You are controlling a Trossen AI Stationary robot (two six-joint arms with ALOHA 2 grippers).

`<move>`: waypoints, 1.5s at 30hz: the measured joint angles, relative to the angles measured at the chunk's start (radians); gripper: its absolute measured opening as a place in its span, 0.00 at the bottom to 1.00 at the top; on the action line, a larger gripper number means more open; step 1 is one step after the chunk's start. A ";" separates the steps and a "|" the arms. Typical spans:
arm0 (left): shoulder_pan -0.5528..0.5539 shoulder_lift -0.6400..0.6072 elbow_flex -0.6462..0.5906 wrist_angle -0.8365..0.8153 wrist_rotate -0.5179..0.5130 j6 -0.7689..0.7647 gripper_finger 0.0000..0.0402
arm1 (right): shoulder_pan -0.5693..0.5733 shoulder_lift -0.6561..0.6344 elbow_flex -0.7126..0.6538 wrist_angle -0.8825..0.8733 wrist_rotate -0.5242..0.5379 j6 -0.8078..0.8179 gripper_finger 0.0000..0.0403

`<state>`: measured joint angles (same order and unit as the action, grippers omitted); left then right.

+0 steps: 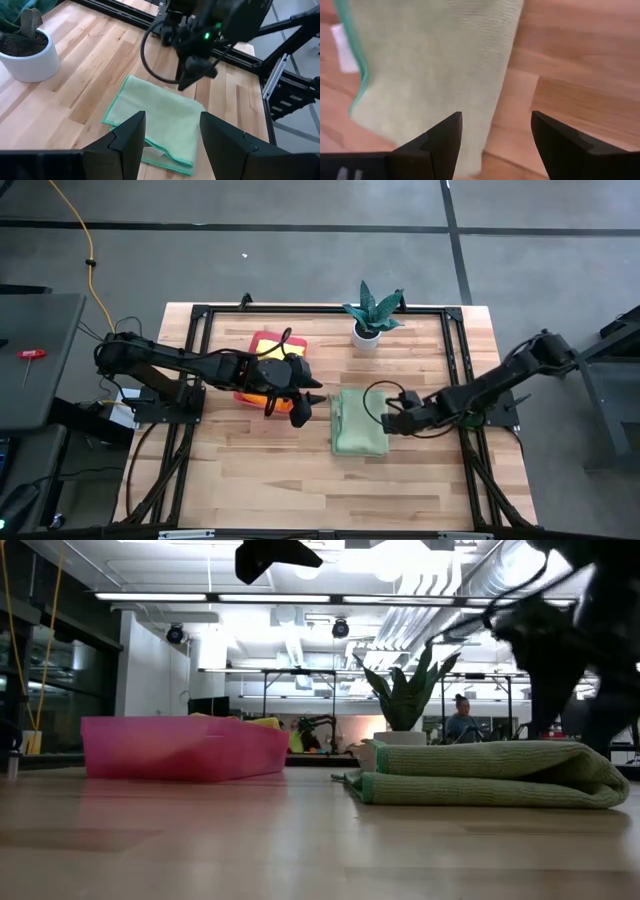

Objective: Fold microfiber towels
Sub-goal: Fold the green microfiber cloth

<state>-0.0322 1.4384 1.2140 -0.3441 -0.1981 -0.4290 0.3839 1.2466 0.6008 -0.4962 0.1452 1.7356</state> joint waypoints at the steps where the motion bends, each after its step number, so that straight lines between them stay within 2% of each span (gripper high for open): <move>1: 0.000 0.000 0.000 0.003 -0.004 -0.005 0.44 | 0.004 0.006 -0.030 0.053 0.006 0.030 0.57; 5: 0.000 0.000 0.000 0.004 -0.020 -0.013 0.44 | 0.002 0.032 -0.106 0.240 0.028 0.086 0.57; 12: 0.000 0.000 0.000 0.009 -0.023 -0.014 0.44 | 0.002 0.122 -0.119 0.336 0.036 0.098 0.57; 17: 0.000 0.000 0.000 0.010 -0.023 -0.015 0.44 | 0.003 0.161 -0.091 0.339 0.048 0.101 0.56; 20: 0.000 0.000 0.000 0.011 -0.023 -0.014 0.44 | 0.000 0.162 -0.091 0.335 0.052 0.125 0.50; 23: 0.000 0.000 0.000 0.011 -0.023 -0.014 0.44 | -0.003 0.163 -0.090 0.303 0.047 0.143 0.32; 26: 0.000 0.000 0.000 0.009 -0.023 -0.013 0.44 | -0.002 0.150 -0.089 0.258 0.044 0.132 0.08; 27: 0.000 0.000 0.000 0.007 -0.023 -0.012 0.44 | -0.002 0.140 -0.090 0.242 0.051 0.112 0.04; 30: 0.000 0.000 0.000 0.003 -0.023 -0.006 0.44 | -0.006 0.063 -0.090 0.124 0.067 0.099 0.05; 33: 0.000 0.000 0.000 0.003 -0.023 -0.006 0.44 | -0.001 -0.046 -0.090 -0.046 0.034 0.089 0.01; 38: 0.000 0.000 0.000 0.002 -0.023 -0.005 0.44 | 0.005 -0.221 -0.045 -0.358 0.001 0.069 0.01; 41: 0.000 0.000 0.000 0.003 -0.030 -0.005 0.44 | 0.005 -0.267 0.027 -0.520 0.008 0.046 0.00; 45: 0.001 0.000 0.000 0.003 -0.055 -0.005 0.44 | 0.005 -0.257 0.105 -0.559 0.039 0.018 0.00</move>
<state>-0.0315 1.4380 1.2140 -0.3408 -0.2531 -0.4339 0.3885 0.9900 0.7058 -1.0554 0.1842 1.7538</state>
